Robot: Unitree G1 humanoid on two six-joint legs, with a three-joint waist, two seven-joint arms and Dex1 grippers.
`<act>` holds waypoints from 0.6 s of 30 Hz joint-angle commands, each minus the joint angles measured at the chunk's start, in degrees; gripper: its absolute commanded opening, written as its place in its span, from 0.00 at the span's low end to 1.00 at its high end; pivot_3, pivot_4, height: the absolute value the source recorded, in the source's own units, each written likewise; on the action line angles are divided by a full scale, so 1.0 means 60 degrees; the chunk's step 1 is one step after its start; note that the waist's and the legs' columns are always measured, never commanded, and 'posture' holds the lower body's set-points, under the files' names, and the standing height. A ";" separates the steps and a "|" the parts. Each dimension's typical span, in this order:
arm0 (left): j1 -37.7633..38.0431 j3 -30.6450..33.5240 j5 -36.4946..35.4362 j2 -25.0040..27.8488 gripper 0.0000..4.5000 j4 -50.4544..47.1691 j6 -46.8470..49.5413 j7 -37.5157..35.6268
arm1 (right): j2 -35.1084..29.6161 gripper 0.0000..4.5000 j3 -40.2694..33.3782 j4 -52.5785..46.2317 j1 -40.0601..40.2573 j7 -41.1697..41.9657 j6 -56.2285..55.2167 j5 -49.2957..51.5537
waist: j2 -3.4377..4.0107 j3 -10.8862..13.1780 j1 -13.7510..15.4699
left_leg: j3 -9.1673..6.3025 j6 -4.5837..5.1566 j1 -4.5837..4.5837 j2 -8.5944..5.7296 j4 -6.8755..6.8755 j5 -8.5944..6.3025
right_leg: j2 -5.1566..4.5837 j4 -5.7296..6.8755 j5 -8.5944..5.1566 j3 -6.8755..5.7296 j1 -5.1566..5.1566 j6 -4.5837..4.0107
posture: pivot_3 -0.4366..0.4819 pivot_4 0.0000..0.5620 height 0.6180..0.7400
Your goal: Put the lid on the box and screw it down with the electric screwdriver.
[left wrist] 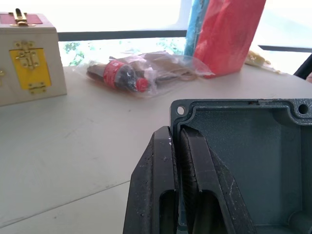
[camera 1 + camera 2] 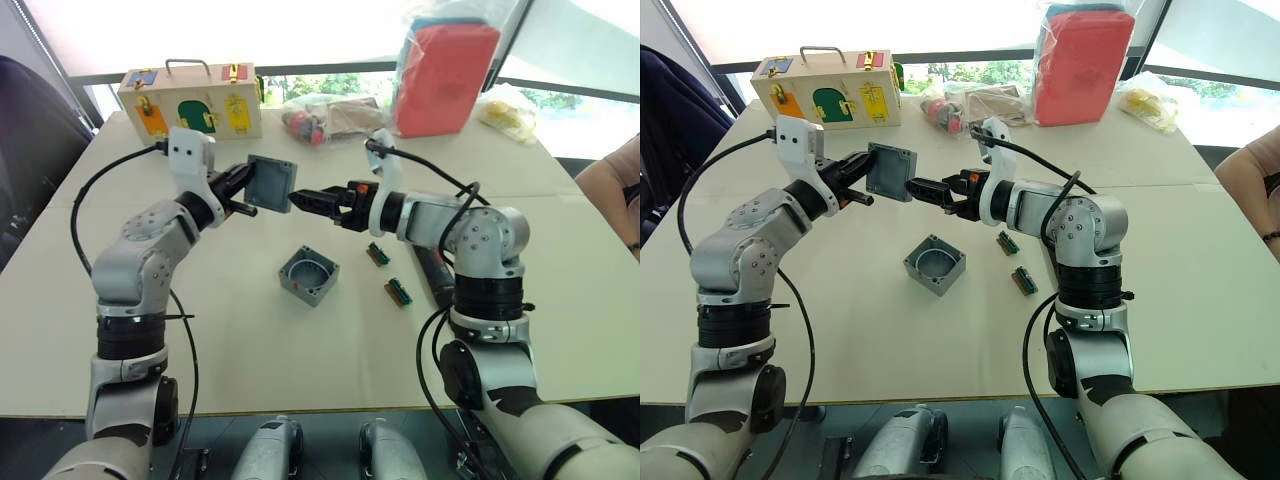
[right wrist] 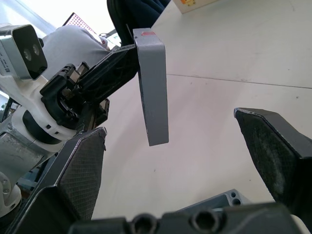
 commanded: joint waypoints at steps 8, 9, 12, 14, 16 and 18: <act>-0.0283 0.0124 -0.0426 -0.0133 0.01 -0.0378 -0.0195 -0.0029 | 0.0490 1.00 -0.0611 -0.0113 -0.0298 -0.0539 0.0006 0.0561 | 0.0000 0.0000 -0.0055 | 0.0012 -0.0001 -0.0002 0.0002 -0.0009 0.0001 | 0.0001 0.0040 0.0000 0.0002 -0.0022 0.0000 | 0.48 0.27 1.00; -0.0296 0.0135 -0.0458 -0.0140 0.01 -0.0362 -0.0196 -0.0038 | 0.0503 1.00 -0.0593 -0.0100 -0.0298 -0.0549 -0.0017 0.0555 | 0.0000 0.0000 -0.0050 | 0.0012 -0.0001 -0.0002 0.0002 -0.0008 0.0001 | 0.0001 0.0040 0.0000 0.0002 -0.0022 0.0000 | 0.48 0.27 1.00; -0.0322 0.0164 -0.0560 -0.0171 0.00 -0.0352 -0.0167 -0.0043 | 0.0535 0.86 -0.0551 -0.0085 -0.0282 -0.0559 -0.0073 0.0537 | 0.0000 0.0000 -0.0032 | 0.0012 0.0000 -0.0002 0.0002 -0.0008 0.0001 | 0.0001 0.0040 0.0000 0.0002 -0.0021 0.0000 | 0.48 0.27 1.00; -0.0314 0.0149 -0.0648 -0.0200 0.00 -0.0375 -0.0125 -0.0031 | 0.0583 0.74 -0.0544 -0.0064 -0.0268 -0.0559 -0.0146 0.0529 | 0.0000 0.0000 -0.0037 | 0.0012 0.0000 -0.0002 0.0001 -0.0008 0.0001 | 0.0000 0.0040 0.0000 0.0003 -0.0021 0.0000 | 0.48 0.27 1.00; -0.0309 0.0135 -0.0688 -0.0208 0.00 -0.0363 -0.0119 -0.0024 | 0.0625 0.59 -0.0538 -0.0044 -0.0270 -0.0563 -0.0203 0.0522 | 0.0000 0.0000 -0.0045 | 0.0013 0.0000 -0.0002 0.0002 -0.0008 0.0001 | 0.0001 0.0040 0.0000 0.0003 -0.0022 0.0000 | 0.48 0.27 1.00; -0.0320 0.0146 -0.0742 -0.0220 0.00 -0.0339 -0.0098 -0.0019 | 0.0662 0.41 -0.0538 -0.0021 -0.0281 -0.0573 -0.0246 0.0511 | 0.0000 0.0000 -0.0050 | 0.0013 0.0000 -0.0002 0.0002 -0.0008 0.0001 | 0.0001 0.0042 0.0000 0.0003 -0.0023 0.0000 | 0.48 0.27 1.00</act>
